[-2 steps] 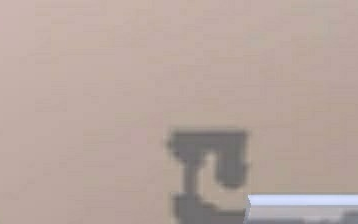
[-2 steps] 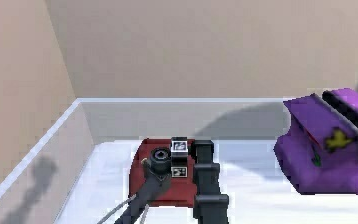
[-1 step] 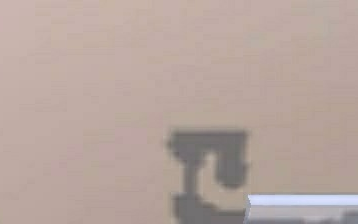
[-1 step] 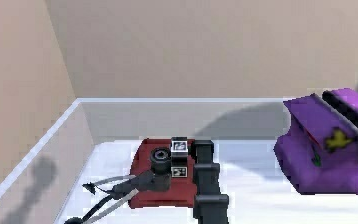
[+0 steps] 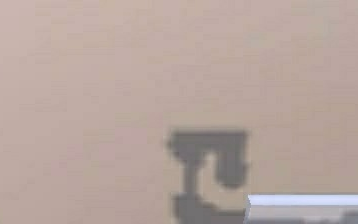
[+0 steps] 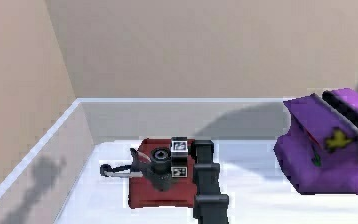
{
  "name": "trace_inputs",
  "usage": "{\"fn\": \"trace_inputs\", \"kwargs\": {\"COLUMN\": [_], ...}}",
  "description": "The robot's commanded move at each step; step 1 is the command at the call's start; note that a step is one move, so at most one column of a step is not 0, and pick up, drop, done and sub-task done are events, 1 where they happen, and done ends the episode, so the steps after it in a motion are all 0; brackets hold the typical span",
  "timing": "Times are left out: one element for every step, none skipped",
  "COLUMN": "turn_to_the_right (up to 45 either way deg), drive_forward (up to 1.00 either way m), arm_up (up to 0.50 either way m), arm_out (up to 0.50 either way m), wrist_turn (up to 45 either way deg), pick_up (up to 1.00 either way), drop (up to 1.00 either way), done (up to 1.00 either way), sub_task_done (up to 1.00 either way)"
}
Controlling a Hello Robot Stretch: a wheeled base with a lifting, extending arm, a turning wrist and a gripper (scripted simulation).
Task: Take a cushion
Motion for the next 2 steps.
{"fn": "trace_inputs", "kwargs": {"turn_to_the_right": [0.0, 0.0], "drive_forward": [0.00, 0.00], "arm_up": [0.00, -0.30], "arm_out": [0.00, 0.00], "wrist_turn": [36.0, 0.0], "pick_up": [0.00, 0.00], "drop": [0.00, 0.00], "done": [0.00, 0.00], "sub_task_done": [0.00, 0.00]}}
